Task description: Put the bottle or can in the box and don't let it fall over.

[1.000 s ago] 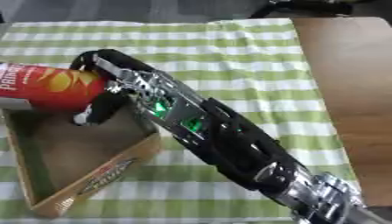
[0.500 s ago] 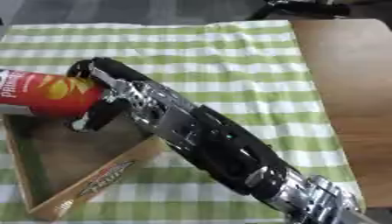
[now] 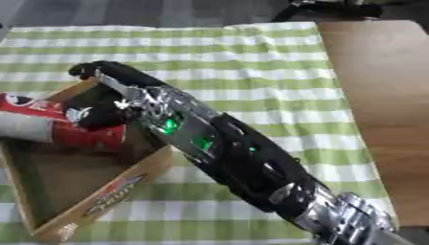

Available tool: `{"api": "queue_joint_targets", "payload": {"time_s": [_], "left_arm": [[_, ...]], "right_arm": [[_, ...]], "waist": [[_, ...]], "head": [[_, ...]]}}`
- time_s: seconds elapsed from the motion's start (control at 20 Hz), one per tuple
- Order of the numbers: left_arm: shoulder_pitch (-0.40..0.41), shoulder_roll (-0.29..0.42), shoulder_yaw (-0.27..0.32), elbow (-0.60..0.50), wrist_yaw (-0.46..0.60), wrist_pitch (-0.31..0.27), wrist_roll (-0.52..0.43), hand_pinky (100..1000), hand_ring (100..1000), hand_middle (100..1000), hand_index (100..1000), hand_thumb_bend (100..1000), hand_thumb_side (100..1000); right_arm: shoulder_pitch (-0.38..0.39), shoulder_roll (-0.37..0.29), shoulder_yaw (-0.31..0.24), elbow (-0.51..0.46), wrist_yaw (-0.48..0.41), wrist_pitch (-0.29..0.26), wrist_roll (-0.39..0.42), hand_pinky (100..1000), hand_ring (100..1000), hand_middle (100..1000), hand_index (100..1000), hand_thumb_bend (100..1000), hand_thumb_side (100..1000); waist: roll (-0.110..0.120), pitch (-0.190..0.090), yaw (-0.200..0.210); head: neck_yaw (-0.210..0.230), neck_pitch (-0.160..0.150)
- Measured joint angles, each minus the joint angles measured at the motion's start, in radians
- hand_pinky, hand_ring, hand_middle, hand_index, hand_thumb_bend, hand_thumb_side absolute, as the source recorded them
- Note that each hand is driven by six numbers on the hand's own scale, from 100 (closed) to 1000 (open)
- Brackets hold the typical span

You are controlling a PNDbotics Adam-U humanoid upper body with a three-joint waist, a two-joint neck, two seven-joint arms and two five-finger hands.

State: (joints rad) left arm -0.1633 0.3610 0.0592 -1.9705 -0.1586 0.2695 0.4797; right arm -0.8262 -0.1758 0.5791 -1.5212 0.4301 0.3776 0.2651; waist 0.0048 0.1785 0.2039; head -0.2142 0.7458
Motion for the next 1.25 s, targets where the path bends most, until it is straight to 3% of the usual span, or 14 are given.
{"api": "queue_joint_targets", "payload": {"time_s": [0.3,0.7,0.9,0.95,1.25], "left_arm": [[0.009,0.0,0.001,0.0,0.0,0.002,0.003,545,567,619,716,100,701],[0.022,0.0,0.007,0.001,-0.001,0.006,0.009,544,566,618,716,100,701],[0.022,0.0,0.008,0.001,-0.001,0.007,0.01,544,566,618,716,100,701],[0.022,0.0,0.008,0.001,-0.001,0.007,0.01,544,566,618,716,100,701],[0.022,0.0,0.012,0.001,-0.001,0.008,0.011,543,565,618,717,100,701]], "right_arm": [[0.029,-0.074,-0.054,-0.121,-0.075,0.052,-0.056,715,980,823,920,100,542],[0.186,-0.265,-0.214,-0.412,-0.283,0.126,-0.221,700,958,799,915,100,596],[0.276,-0.332,-0.275,-0.45,-0.376,0.104,-0.318,695,953,792,912,100,628],[0.301,-0.348,-0.288,-0.453,-0.397,0.094,-0.339,694,951,791,912,100,598],[0.436,-0.423,-0.359,-0.455,-0.49,0.03,-0.452,678,939,782,913,100,609]], "waist": [[0.0,0.0,-0.015],[0.0,0.0,-0.048],[0.0,0.0,-0.062],[0.0,0.0,-0.064],[0.001,0.0,-0.072]], "head": [[0.011,0.001],[0.037,0.008],[0.048,0.009],[0.051,0.01],[0.076,0.01]]}}
